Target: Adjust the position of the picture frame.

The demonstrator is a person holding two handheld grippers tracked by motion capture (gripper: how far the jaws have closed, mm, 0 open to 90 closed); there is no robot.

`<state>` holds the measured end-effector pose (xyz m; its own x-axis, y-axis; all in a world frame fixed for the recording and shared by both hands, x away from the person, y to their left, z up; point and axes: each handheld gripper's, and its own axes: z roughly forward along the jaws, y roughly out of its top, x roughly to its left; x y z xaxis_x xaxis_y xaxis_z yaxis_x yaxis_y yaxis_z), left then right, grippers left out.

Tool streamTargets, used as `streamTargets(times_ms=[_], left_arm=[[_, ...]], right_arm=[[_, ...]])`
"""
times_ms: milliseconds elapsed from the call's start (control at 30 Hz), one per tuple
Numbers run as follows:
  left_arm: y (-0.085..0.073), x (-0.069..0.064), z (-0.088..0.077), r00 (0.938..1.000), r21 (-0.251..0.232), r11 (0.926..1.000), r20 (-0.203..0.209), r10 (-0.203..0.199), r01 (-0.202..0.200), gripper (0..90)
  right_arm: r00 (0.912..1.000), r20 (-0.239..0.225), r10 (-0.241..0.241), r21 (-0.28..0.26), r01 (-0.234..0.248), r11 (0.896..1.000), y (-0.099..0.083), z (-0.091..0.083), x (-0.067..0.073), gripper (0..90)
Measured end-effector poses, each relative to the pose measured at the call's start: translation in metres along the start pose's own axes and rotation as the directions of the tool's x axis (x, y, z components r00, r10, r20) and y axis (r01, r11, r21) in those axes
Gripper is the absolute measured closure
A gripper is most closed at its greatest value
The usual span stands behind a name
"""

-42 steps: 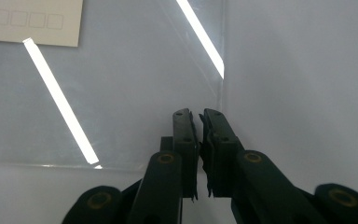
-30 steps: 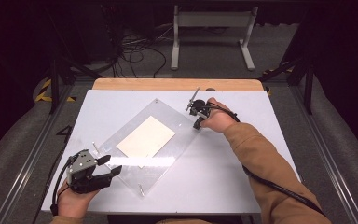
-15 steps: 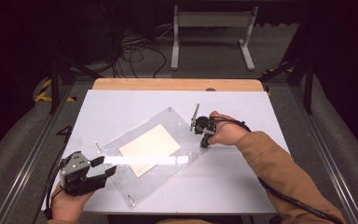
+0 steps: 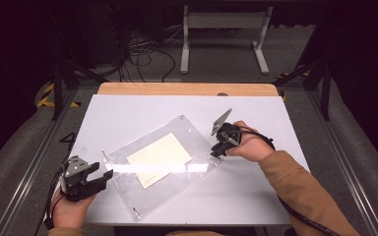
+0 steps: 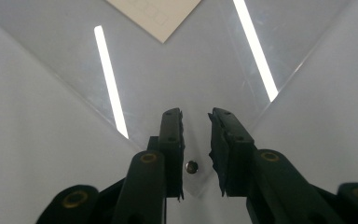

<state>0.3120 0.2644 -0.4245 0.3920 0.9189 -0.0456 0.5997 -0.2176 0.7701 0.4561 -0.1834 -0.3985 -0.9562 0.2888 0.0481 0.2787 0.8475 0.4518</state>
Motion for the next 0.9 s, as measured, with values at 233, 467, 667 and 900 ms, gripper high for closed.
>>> streamTargets(times_ms=[233,467,667,900], left_arm=[[0.014,0.028,0.019,0.9931,0.012,0.9963,-0.082,-0.084,0.086,34.5],[0.023,0.036,0.044,0.9947,0.027,0.9951,-0.043,-0.094,0.095,36.2],[0.033,0.029,0.054,0.9992,0.063,0.9979,-0.04,-0.011,0.013,84.3],[0.051,0.026,0.064,0.9975,0.008,0.9995,-0.064,0.03,-0.03,84.8]], right_arm=[[0.9968,0.057,0.056,-0.115,-0.049,0.992,-0.022,-0.012,0.002,73.7],[0.9895,0.082,0.119,-0.208,-0.1,0.973,-0.044,-0.018,0.005,73.7],[0.9779,0.087,0.19,-0.276,-0.159,0.948,-0.072,-0.025,0.006,75.0],[0.9648,0.098,0.244,-0.312,-0.203,0.928,-0.095,-0.038,0.007,75.6]])
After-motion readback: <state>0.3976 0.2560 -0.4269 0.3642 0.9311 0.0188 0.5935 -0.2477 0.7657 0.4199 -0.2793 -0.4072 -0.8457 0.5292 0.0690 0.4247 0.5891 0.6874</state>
